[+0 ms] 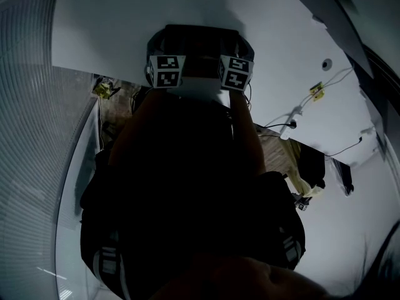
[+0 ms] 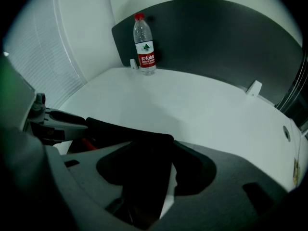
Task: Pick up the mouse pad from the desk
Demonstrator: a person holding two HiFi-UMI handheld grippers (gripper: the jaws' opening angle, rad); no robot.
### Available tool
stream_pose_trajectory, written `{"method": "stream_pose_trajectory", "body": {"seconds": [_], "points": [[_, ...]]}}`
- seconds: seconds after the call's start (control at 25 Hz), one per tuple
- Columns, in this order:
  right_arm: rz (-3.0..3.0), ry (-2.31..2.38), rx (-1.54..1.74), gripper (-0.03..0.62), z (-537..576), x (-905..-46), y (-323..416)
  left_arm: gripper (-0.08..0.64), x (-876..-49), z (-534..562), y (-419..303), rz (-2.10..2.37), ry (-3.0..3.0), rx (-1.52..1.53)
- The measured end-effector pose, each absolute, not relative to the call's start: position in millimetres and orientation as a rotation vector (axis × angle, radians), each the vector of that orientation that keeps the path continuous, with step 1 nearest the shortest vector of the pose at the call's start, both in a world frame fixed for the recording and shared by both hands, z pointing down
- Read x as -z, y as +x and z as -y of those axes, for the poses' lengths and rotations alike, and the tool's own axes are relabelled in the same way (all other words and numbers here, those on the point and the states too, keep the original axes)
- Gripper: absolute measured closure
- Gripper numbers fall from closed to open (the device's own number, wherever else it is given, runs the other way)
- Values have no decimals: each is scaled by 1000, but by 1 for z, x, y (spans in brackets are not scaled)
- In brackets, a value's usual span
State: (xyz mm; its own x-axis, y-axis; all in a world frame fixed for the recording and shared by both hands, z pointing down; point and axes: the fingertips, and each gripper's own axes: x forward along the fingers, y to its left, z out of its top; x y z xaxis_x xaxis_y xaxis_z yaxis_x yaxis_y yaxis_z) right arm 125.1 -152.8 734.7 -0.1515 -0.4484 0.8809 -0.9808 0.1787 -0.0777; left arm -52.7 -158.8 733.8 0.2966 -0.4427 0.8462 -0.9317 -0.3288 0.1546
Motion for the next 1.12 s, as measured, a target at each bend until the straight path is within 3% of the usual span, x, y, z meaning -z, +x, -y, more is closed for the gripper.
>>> {"method": "stream_pose_trajectory", "body": {"seconds": [1.12], "points": [[1719,1344,-859,463,148,-737,117,399,-735,155,-51,1217,1928,-902]]}}
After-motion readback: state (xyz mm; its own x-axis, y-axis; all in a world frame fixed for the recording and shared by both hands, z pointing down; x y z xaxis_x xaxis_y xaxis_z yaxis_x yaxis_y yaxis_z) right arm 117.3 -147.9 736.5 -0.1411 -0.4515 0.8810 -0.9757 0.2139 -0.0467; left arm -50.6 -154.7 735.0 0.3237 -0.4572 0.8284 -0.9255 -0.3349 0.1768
